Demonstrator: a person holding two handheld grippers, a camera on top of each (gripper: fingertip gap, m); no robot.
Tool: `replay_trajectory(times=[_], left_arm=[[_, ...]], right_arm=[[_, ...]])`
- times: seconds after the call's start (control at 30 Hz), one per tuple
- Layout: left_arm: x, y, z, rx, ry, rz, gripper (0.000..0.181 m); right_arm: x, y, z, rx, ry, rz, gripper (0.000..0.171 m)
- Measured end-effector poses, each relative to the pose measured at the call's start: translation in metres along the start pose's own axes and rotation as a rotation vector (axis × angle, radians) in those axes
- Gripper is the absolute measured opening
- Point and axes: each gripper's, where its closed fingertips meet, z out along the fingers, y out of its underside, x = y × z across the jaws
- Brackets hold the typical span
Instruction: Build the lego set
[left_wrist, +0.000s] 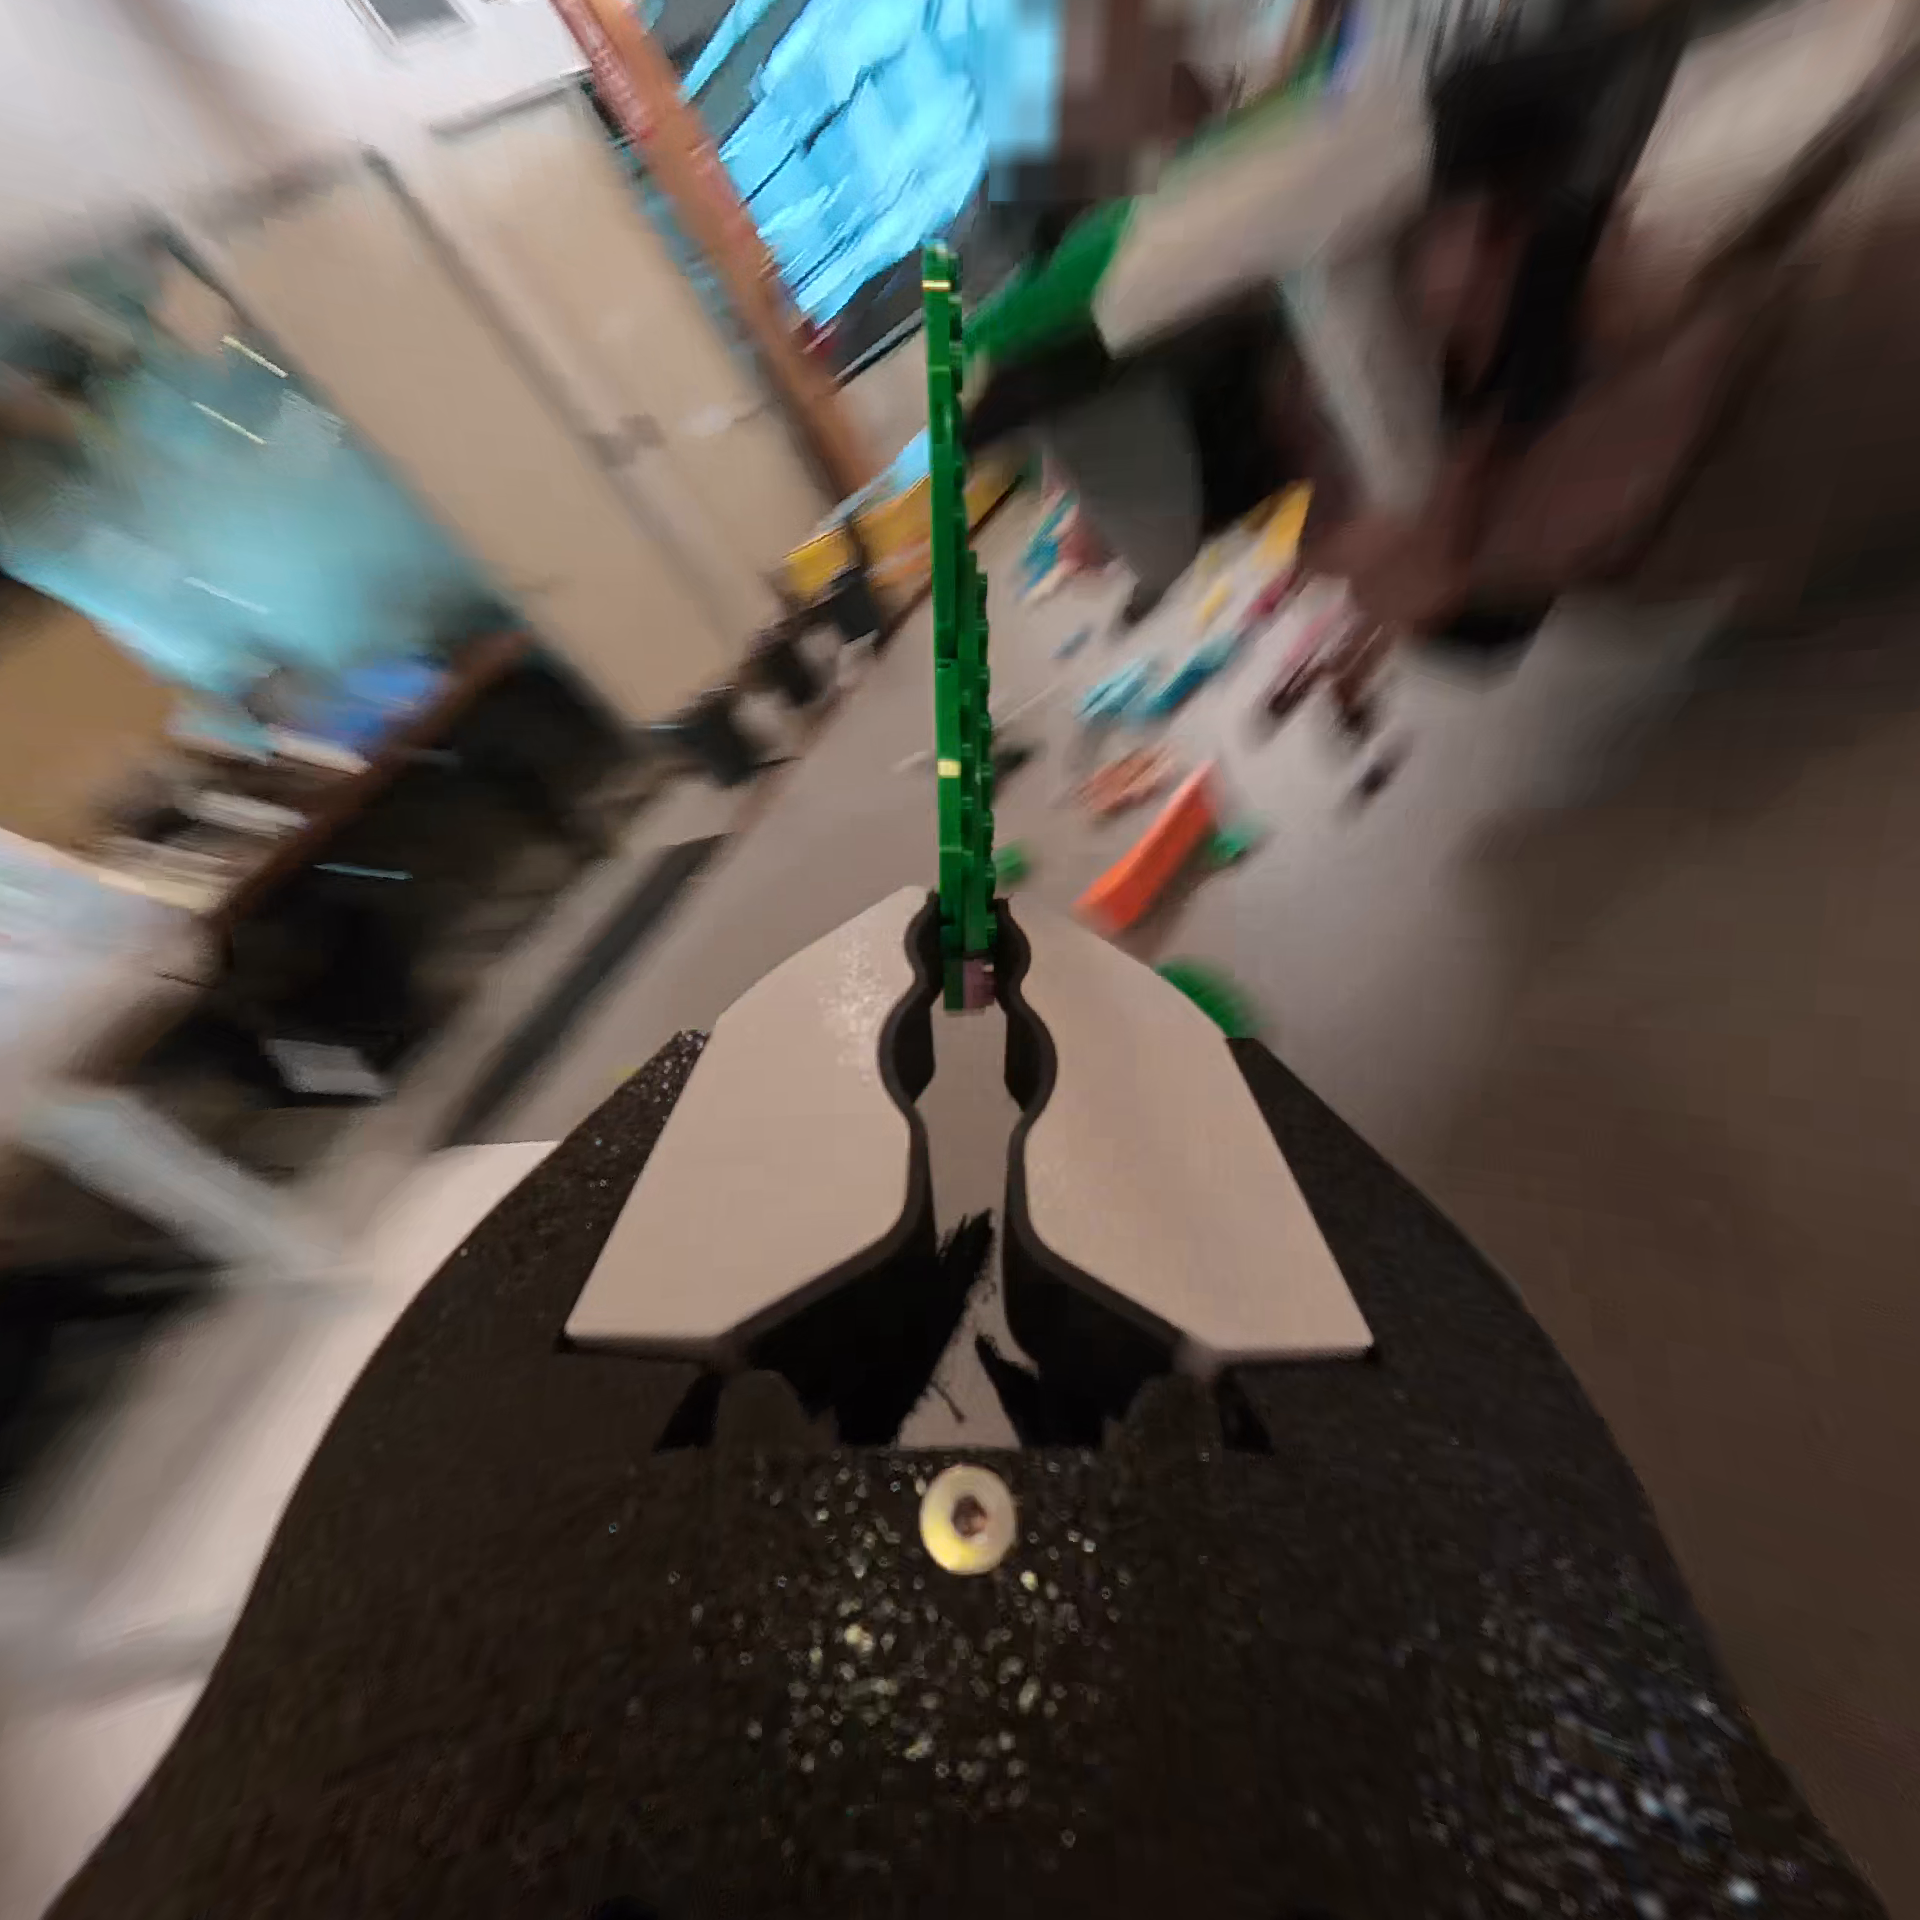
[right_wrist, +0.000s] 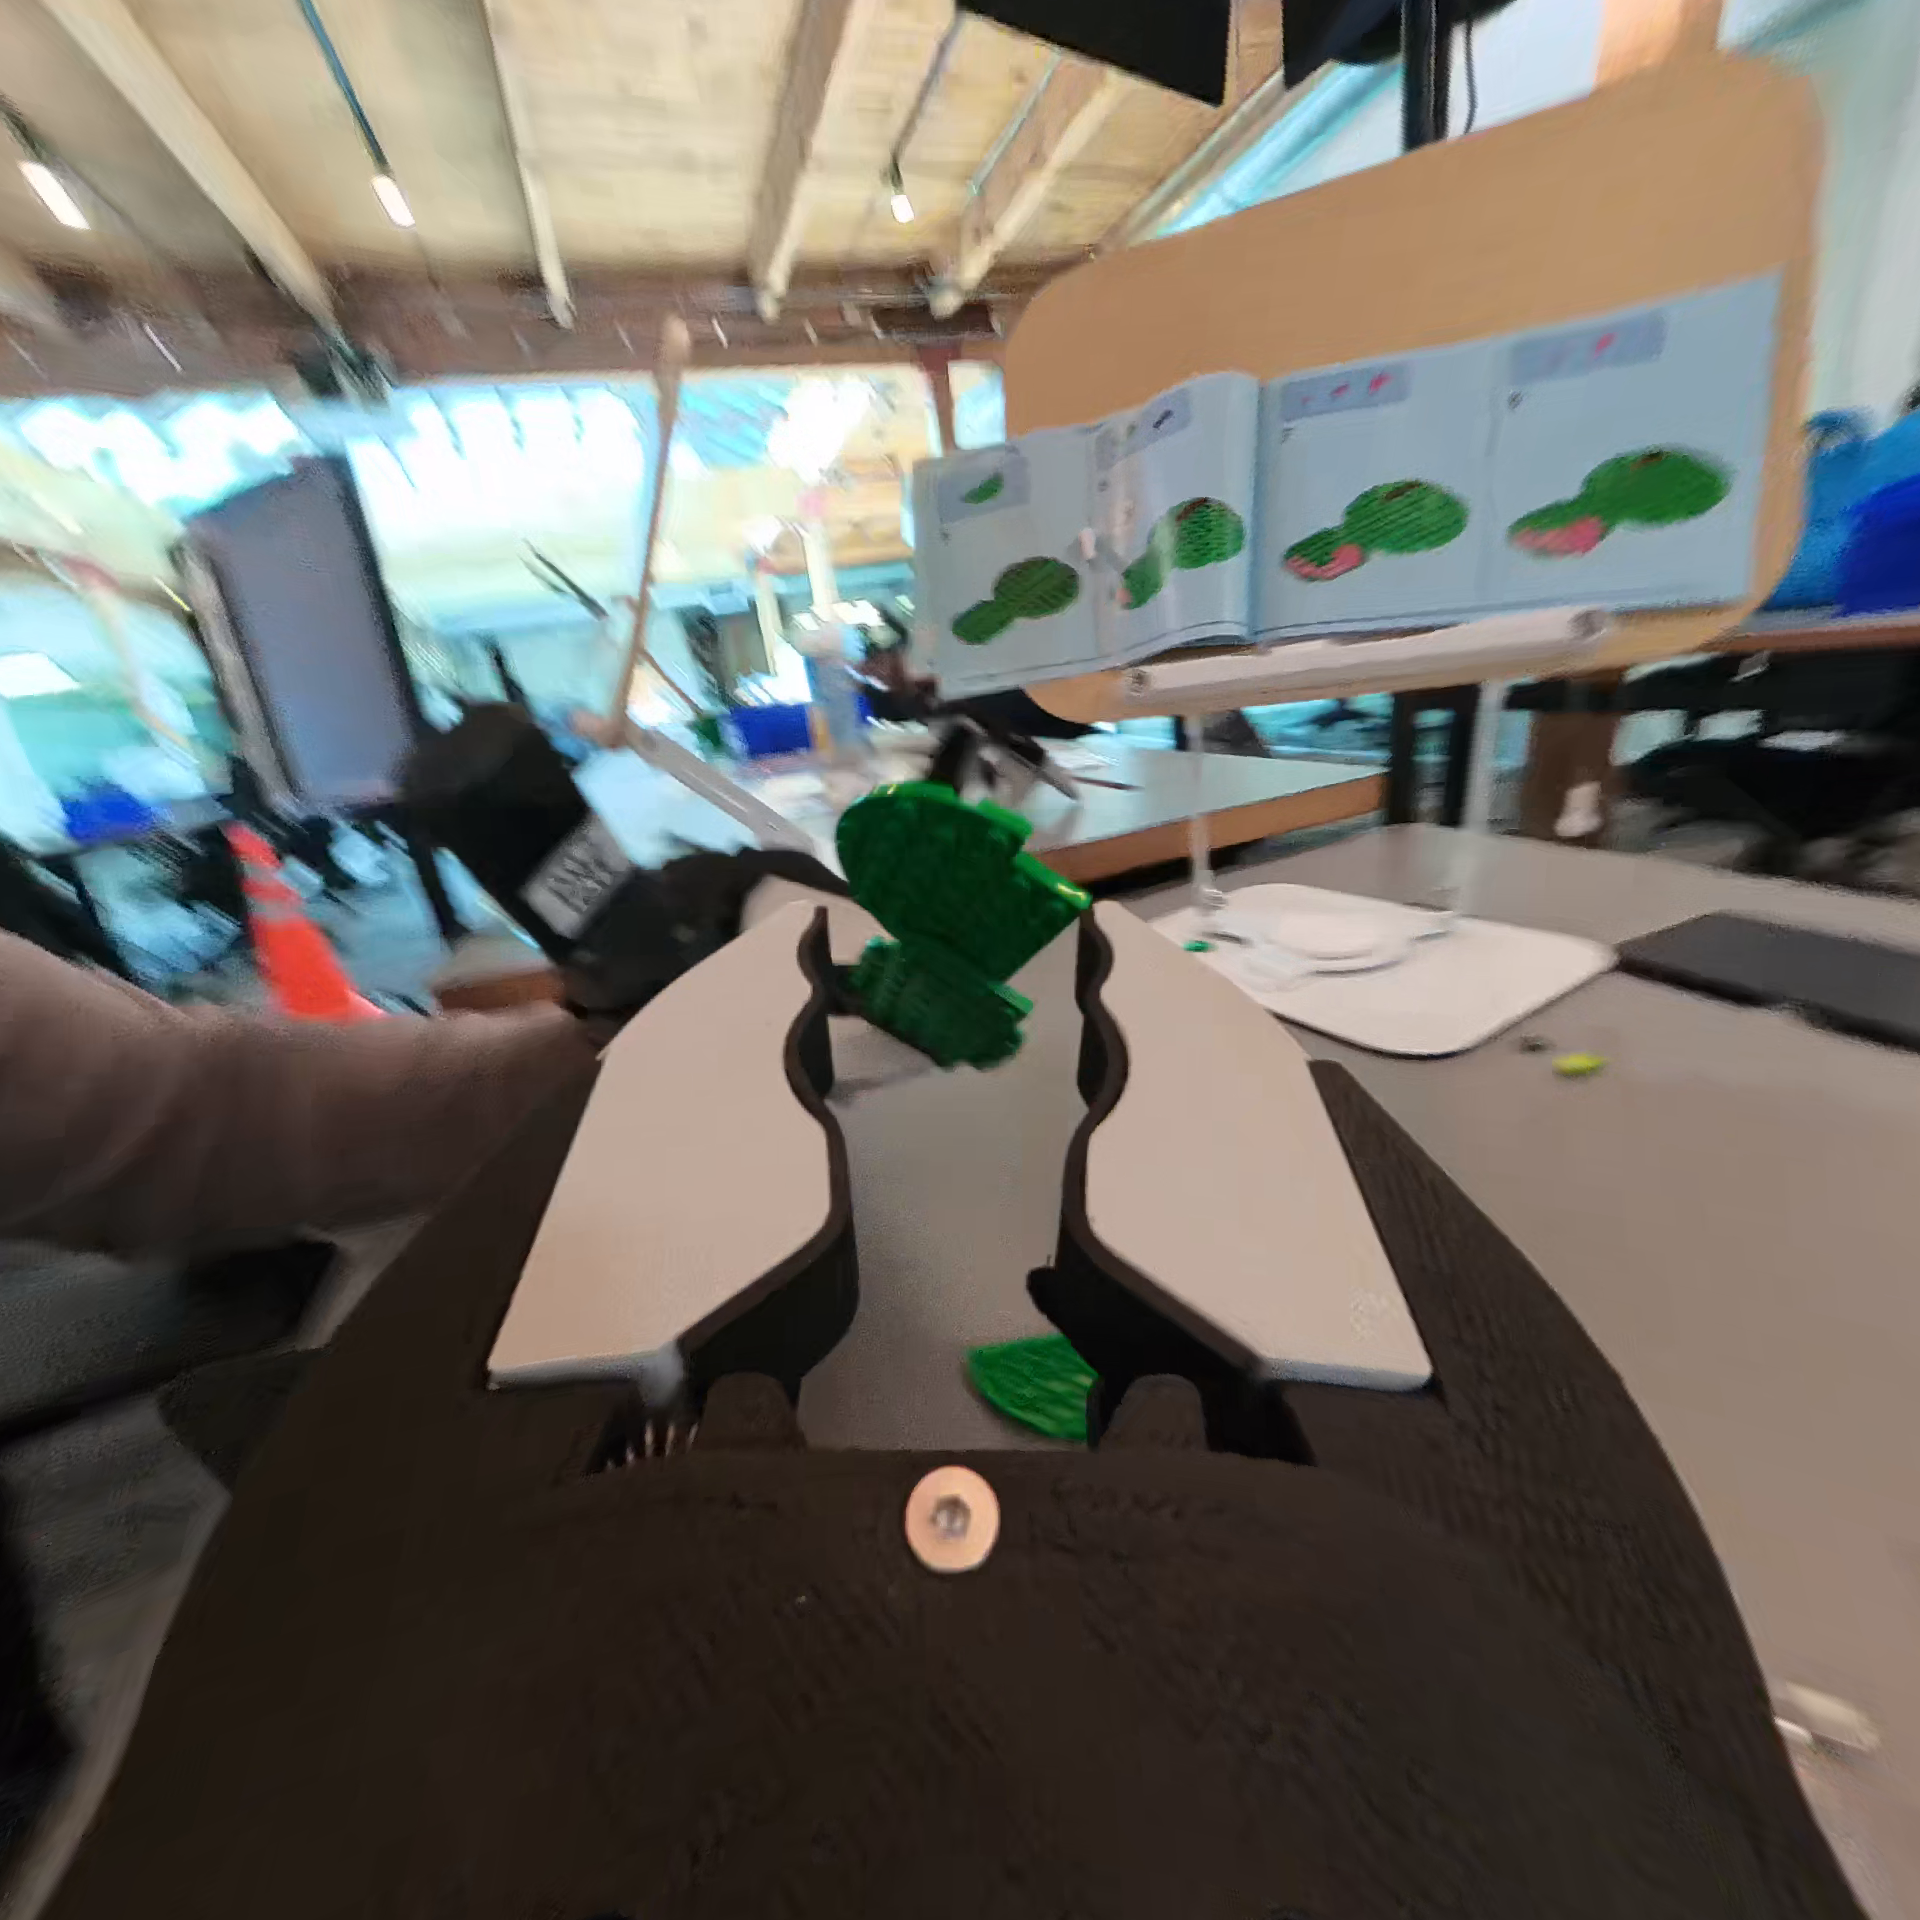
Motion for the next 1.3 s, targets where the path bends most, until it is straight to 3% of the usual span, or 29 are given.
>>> replay_trajectory(times=[0.1,0.17,0.3,0.4,0.53,0.83,1.07,1.3], left_arm=[[-0.006,0.020,-0.001,-0.194,-0.105,0.444,0.008],[-0.002,0.031,0.000,-0.260,-0.107,0.629,0.008],[0.008,0.037,0.003,-0.258,-0.047,0.626,0.009],[0.010,0.041,0.002,-0.262,-0.024,0.669,0.008],[0.014,0.040,0.003,-0.253,-0.018,0.708,0.008],[0.017,0.035,0.004,-0.221,-0.042,0.805,0.009],[0.024,0.036,0.004,-0.215,-0.004,0.812,0.009],[0.026,0.032,0.005,-0.201,-0.010,0.824,0.009]], right_arm=[[0.000,0.010,-0.004,-0.129,0.081,-0.406,0.045],[-0.006,0.029,-0.004,-0.263,0.084,-0.717,0.044],[0.002,0.086,-0.009,-0.610,0.050,-1.115,0.042],[0.006,0.089,-0.007,-0.616,0.090,-1.245,0.019],[-0.001,0.087,-0.007,-0.591,0.062,-1.258,0.004],[-0.004,0.085,-0.011,-0.604,-0.003,-0.906,0.006],[-0.007,0.089,-0.015,-0.625,-0.048,-0.846,0.006],[-0.009,0.086,-0.017,-0.608,-0.073,-0.660,0.007]])
